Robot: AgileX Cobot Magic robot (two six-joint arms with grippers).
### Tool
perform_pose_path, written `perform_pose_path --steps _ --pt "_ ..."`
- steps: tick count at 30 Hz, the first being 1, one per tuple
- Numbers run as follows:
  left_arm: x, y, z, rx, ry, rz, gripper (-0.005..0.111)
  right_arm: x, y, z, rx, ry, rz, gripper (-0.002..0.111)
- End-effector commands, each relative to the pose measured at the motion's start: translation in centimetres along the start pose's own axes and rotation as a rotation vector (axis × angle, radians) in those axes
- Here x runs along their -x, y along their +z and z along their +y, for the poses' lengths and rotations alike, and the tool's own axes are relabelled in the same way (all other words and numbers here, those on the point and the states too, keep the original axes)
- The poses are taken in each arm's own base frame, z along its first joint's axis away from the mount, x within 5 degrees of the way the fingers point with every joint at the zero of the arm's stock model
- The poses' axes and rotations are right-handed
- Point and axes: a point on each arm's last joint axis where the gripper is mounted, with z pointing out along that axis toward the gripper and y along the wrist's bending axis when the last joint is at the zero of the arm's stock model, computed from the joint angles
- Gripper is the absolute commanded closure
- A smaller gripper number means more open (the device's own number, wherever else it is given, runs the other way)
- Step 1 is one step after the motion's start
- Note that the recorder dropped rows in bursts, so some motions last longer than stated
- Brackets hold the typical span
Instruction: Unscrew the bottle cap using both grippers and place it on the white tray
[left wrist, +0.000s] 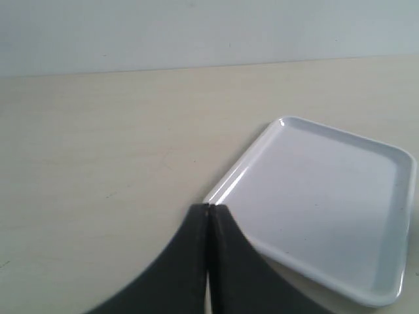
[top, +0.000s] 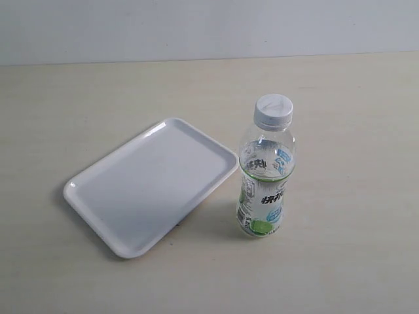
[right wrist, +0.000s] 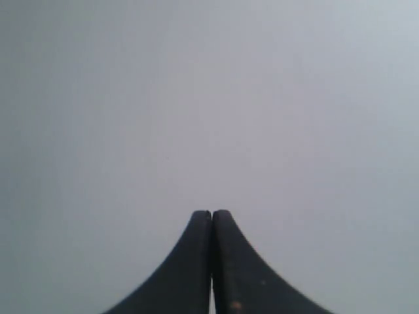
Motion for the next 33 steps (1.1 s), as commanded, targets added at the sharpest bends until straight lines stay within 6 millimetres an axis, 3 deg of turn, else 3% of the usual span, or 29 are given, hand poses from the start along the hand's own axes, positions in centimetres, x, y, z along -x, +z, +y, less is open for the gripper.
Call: perform_pose_path --steps 1,2,3,4,6,8,10,11,13,17,21,33 --pt "0.1 0.0 0.0 -0.002 0.009 -0.012 0.107 -1.1 2.2 0.1 -0.01 0.014 0.198 0.108" --pt "0.1 0.0 0.0 -0.002 0.009 -0.012 0.107 -3.1 2.8 0.5 0.045 -0.012 0.387 0.106" --pt "0.1 0.0 0.0 -0.002 0.009 -0.012 0.107 -4.0 2.9 0.8 0.082 -0.006 0.462 0.104" --pt "0.1 0.0 0.0 -0.002 0.009 -0.012 0.107 -6.1 2.8 1.7 0.228 -0.039 0.645 0.097" --pt "0.1 0.0 0.0 -0.002 0.009 -0.012 0.107 -8.3 2.2 3.3 0.486 -0.054 0.827 0.086" --pt "0.1 0.0 0.0 -0.002 0.009 -0.012 0.107 -9.8 2.2 3.4 0.559 -0.054 0.923 0.073" --pt "0.1 0.0 0.0 -0.002 0.009 -0.012 0.107 -11.1 2.3 3.2 0.564 -0.034 0.996 0.056" --pt "0.1 0.0 0.0 -0.002 0.009 -0.012 0.107 -12.2 2.2 3.3 0.612 -0.017 1.044 0.037" --pt "0.1 0.0 0.0 -0.002 0.009 -0.012 0.107 -13.7 1.9 3.6 0.698 0.013 1.098 0.02" --pt "0.1 0.0 0.0 -0.002 0.009 -0.012 0.107 -16.1 1.5 3.6 0.784 0.064 1.144 0.02" --pt "0.1 0.0 0.0 -0.002 0.009 -0.012 0.107 -17.7 2.5 2.7 0.69 0.0 1.054 0.02" --pt "0.1 0.0 0.0 -0.002 0.009 -0.012 0.107 -21.5 5.6 3.1 0.837 0.122 1.026 0.02"
